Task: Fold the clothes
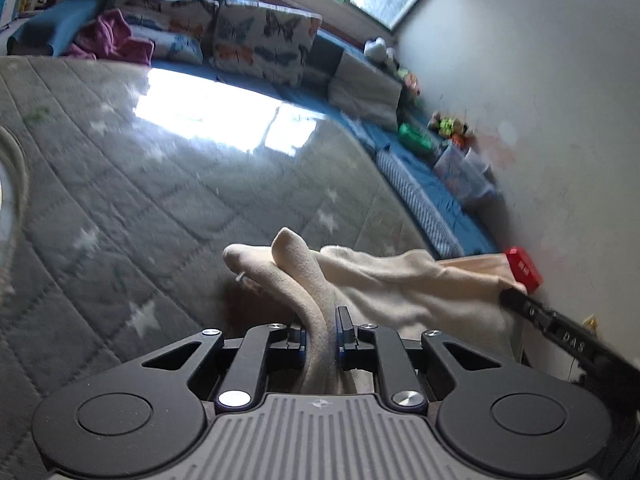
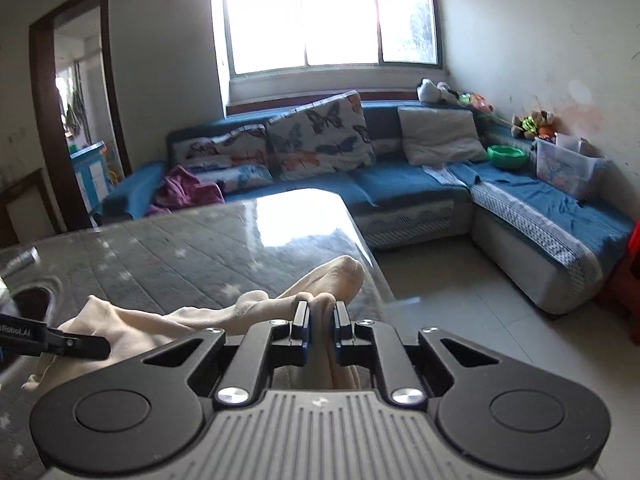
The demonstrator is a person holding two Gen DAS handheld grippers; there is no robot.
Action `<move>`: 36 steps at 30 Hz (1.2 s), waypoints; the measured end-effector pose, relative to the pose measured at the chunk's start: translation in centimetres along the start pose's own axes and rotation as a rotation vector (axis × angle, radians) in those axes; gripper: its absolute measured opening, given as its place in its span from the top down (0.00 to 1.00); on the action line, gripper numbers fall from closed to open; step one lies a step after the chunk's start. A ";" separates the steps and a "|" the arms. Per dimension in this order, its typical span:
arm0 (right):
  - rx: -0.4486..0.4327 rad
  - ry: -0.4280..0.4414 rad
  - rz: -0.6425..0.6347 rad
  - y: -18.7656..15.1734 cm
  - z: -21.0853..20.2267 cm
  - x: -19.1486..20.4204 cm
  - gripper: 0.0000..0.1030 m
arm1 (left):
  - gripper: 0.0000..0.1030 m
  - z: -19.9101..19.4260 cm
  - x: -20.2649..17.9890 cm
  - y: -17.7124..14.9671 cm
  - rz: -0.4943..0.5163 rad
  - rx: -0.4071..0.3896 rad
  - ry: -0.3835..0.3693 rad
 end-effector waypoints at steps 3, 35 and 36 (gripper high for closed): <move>0.032 -0.021 -0.004 -1.1 0.8 -0.5 0.90 | 0.86 0.6 -0.1 -0.8 0.015 0.033 0.005; 0.101 -0.063 -0.003 -4.5 1.2 -0.9 0.64 | 0.49 1.0 -0.1 -0.7 0.156 0.036 0.116; 0.102 -0.063 -0.004 -4.6 1.1 -0.9 0.64 | 0.48 0.9 -0.1 -0.7 0.163 0.034 0.118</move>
Point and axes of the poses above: each gripper's, at about its wrist camera, not at the fingertips, and z roughly the way its jaws point, x to its left, y to its top, the point moved 3 cm from there along z, roughly the way its jaws point, and after that the axes turned 10 degrees about -x, right-handed, at the moved point
